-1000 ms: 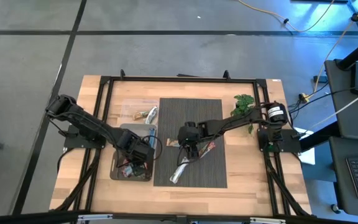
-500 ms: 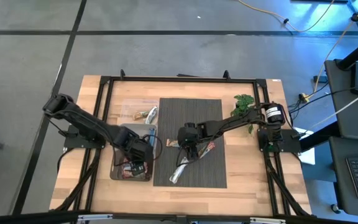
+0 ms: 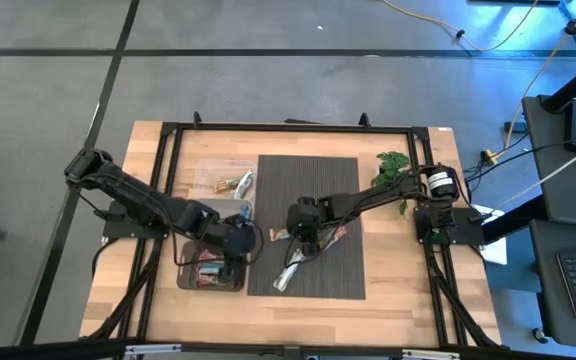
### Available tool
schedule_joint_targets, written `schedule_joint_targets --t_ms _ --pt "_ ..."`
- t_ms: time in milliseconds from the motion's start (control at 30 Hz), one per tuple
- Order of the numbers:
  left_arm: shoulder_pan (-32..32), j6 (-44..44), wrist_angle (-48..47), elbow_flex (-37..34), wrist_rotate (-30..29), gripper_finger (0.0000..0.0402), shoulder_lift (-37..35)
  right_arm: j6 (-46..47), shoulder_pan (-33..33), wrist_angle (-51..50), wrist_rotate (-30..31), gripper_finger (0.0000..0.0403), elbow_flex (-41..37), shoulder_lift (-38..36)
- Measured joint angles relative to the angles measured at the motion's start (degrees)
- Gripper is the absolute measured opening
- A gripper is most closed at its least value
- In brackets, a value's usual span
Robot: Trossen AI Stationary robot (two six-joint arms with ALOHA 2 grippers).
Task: Pick and place Granola Bars by type
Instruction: Put the yellow granola bar into the transparent bin
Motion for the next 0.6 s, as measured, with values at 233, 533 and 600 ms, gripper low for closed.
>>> schedule_joint_targets --t_ms 233,533,600 --pt "-0.3 11.9 5.0 0.0 -9.2 0.0166 -0.2 -3.1 0.0 -3.0 0.2 0.0106 0.0 -4.7" --pt "-0.3 12.7 9.9 -2.7 -24.5 0.0166 -0.2 -7.4 0.0 -4.0 6.5 0.0106 0.0 -16.5" --pt "-0.3 12.6 11.9 -5.3 -26.3 0.0164 -0.2 -7.6 0.0 -5.7 9.8 0.0104 0.0 -19.4"
